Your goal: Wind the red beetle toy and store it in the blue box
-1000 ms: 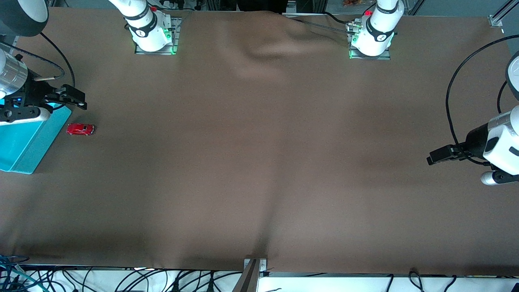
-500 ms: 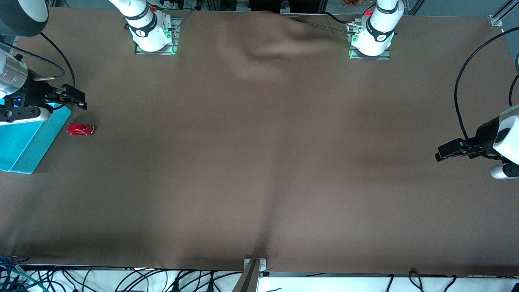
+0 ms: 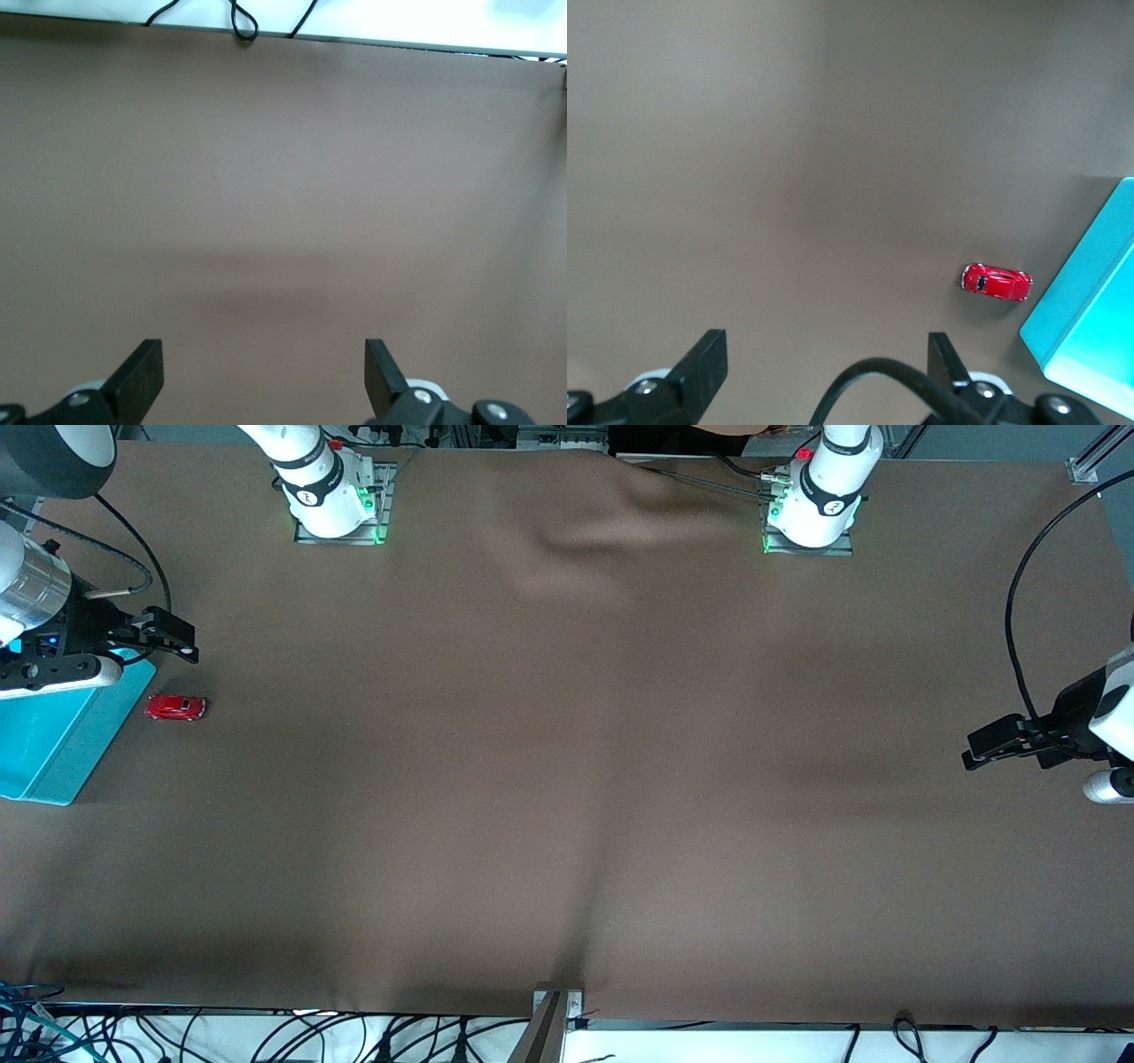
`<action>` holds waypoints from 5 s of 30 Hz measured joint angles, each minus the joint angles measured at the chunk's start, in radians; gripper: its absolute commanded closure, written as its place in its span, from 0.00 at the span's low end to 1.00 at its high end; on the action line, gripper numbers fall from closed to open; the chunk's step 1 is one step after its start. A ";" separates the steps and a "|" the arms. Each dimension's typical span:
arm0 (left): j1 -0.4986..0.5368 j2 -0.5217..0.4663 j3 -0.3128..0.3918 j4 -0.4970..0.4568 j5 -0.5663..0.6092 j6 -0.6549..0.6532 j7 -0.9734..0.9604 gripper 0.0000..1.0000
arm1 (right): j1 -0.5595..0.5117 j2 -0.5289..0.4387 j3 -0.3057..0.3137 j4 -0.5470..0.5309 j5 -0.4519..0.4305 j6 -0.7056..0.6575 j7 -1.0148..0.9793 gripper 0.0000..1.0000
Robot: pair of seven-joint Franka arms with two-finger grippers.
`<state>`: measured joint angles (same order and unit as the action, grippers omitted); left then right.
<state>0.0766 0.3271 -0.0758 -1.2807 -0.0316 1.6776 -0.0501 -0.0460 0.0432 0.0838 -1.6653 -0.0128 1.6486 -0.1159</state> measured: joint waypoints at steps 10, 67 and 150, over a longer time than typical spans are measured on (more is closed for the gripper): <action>-0.010 -0.002 -0.006 0.000 0.000 -0.001 0.001 0.00 | -0.006 0.004 -0.009 0.000 0.000 -0.003 0.001 0.00; -0.027 -0.044 -0.006 0.001 0.000 -0.005 0.002 0.00 | -0.018 0.075 -0.173 -0.041 -0.001 -0.022 0.400 0.00; -0.052 -0.046 -0.007 -0.002 0.000 -0.008 0.004 0.00 | 0.104 0.236 -0.526 -0.547 -0.008 0.756 1.086 0.01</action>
<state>0.0250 0.2813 -0.0833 -1.2823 -0.0312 1.6699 -0.0457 0.0580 0.2795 -0.4421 -2.2128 -0.0208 2.4045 0.9701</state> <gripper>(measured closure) 0.000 0.004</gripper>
